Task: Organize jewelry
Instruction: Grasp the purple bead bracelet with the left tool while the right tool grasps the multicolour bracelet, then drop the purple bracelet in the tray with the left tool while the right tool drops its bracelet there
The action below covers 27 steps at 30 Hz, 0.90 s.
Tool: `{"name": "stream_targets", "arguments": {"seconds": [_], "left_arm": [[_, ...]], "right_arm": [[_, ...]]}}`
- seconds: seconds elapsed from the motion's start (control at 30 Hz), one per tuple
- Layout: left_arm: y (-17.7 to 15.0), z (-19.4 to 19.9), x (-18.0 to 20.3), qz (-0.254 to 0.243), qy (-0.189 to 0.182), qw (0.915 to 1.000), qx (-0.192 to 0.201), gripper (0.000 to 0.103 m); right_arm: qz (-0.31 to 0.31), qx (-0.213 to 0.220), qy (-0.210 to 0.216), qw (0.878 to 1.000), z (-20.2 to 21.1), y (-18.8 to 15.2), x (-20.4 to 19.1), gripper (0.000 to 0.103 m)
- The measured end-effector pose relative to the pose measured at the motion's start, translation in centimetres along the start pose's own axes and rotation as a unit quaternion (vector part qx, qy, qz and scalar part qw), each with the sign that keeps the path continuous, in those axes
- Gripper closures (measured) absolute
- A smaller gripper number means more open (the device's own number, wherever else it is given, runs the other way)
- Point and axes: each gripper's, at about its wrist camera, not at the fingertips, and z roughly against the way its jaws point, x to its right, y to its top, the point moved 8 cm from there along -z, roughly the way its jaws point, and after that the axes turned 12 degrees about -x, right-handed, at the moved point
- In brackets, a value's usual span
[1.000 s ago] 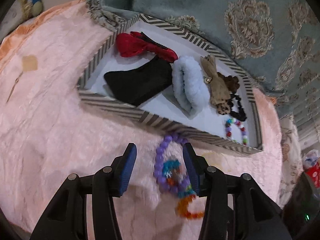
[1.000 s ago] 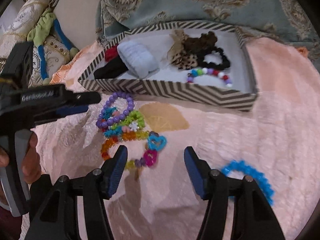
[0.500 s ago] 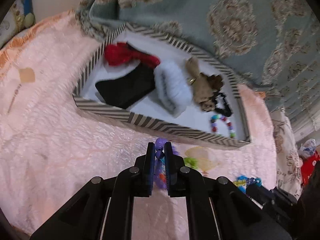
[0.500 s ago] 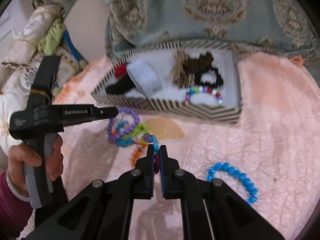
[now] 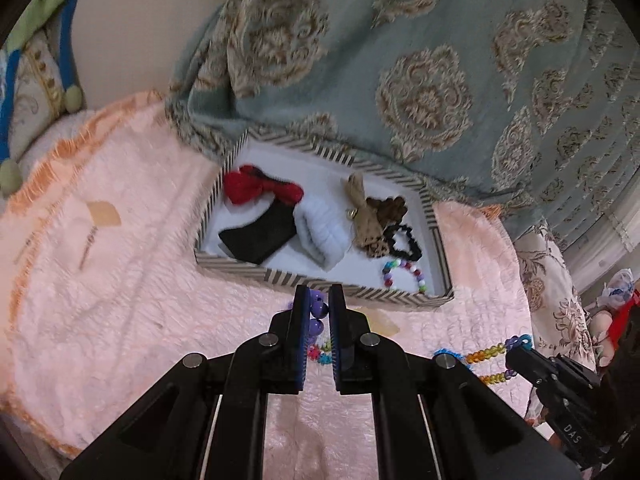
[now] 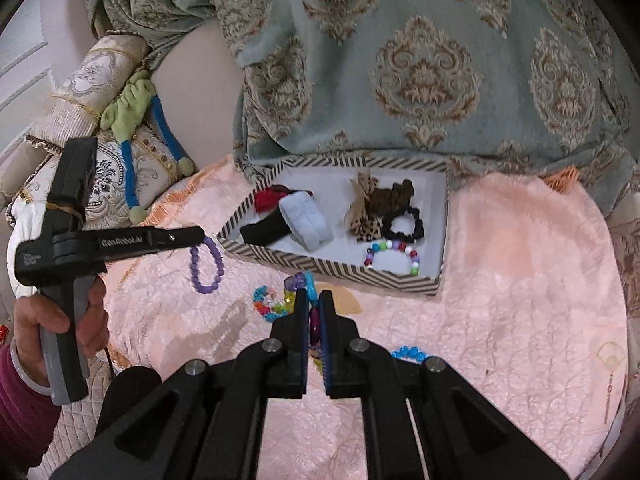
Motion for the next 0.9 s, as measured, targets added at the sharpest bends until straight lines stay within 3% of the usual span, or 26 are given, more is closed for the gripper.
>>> {"name": "stream_targets", "arguments": {"seconds": [0.3, 0.9], "left_arm": [[1.2, 1.9, 0.7, -0.015, 0.022, 0.9995, 0.019, 0.103], [5.4, -0.4, -0.6, -0.033, 0.067, 0.9970, 0.021, 0.103]], "right_arm": [[0.019, 0.009, -0.003, 1.000, 1.1, 1.5, -1.0, 0.098], [0.047, -0.007, -0.022, 0.999, -2.1, 6.0, -1.1, 0.098]]}}
